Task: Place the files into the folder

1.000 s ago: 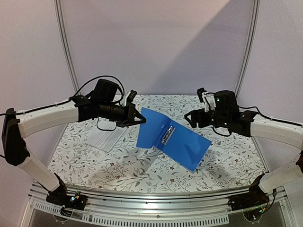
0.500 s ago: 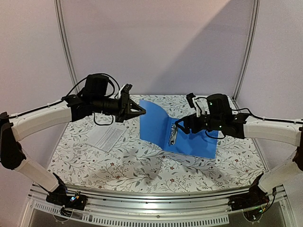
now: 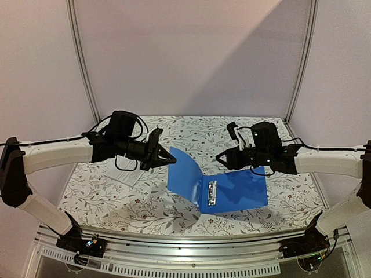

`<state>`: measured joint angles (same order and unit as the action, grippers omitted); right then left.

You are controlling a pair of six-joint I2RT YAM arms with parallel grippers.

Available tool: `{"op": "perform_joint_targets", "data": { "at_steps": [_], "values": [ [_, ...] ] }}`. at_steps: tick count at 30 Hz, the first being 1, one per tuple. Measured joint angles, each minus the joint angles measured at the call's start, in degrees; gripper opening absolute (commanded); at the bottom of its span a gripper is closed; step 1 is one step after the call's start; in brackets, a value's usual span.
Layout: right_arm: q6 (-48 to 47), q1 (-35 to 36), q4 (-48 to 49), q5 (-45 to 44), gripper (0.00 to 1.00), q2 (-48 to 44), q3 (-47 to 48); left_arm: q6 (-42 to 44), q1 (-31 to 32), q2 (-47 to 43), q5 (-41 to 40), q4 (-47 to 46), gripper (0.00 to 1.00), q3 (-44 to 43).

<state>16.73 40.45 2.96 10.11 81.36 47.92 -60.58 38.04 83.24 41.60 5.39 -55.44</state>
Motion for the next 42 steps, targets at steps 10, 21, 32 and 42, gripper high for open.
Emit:
{"op": "perform_joint_targets", "data": {
  "at_steps": [10,21,32,42],
  "values": [
    [6.97,0.15,4.81,0.98,0.38,2.78,-12.02,7.61,-3.06,-0.26,-2.64,3.21,0.00,5.16],
    [9.25,1.64,6.47,0.50,0.61,9.18,-11.17,25.49,-4.37,4.07,-13.92,16.15,0.00,3.85],
    [10.23,5.44,3.82,-4.04,0.68,12.63,-7.87,36.70,-4.17,9.33,-30.38,23.43,0.47,-0.70],
    [11.82,5.64,3.50,-4.66,0.70,13.75,-7.78,40.92,2.67,8.96,-46.38,23.65,0.61,-14.45]
  ]
}}
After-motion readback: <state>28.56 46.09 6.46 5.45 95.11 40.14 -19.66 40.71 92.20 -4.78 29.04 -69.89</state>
